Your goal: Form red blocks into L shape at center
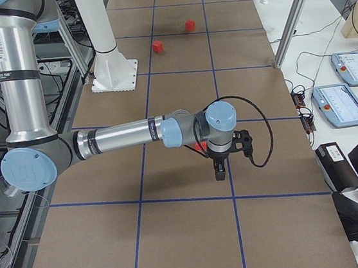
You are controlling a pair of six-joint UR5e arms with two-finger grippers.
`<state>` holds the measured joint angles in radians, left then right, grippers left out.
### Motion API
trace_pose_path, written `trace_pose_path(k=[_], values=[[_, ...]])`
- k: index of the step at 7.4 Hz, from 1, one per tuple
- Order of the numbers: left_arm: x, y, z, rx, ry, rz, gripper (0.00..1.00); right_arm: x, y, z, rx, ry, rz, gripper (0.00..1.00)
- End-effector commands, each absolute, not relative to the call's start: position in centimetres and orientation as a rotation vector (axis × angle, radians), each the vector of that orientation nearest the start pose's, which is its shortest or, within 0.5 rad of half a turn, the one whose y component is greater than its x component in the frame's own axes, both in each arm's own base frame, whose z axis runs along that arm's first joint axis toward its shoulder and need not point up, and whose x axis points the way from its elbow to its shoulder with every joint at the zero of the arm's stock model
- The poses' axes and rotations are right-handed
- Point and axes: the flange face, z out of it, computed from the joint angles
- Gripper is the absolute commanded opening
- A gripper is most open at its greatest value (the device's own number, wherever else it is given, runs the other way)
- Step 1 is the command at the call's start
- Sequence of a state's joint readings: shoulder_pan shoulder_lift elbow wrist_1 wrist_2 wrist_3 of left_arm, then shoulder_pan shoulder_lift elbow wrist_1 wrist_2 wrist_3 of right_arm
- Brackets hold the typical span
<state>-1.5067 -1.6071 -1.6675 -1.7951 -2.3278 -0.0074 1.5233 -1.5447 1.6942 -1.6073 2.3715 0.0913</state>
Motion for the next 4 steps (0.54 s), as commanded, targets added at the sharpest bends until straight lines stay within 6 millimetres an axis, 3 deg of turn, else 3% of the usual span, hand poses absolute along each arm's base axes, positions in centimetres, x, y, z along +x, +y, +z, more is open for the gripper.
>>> trace_pose_path(k=[1, 2, 4], values=[[-0.2, -54.9, 48.5, 0.429, 0.787, 0.242, 1.00, 3.8, -50.9, 58.7, 0.052, -0.805, -0.005, 0.99], [2.4, -54.5, 47.0, 0.415, 0.813, 0.255, 1.00, 3.8, -51.0, 58.5, 0.056, -0.806, -0.007, 0.99], [10.6, -51.9, 41.3, 0.275, 0.928, 0.062, 1.00, 3.7, -51.0, 58.4, 0.057, -0.809, -0.009, 0.99]])
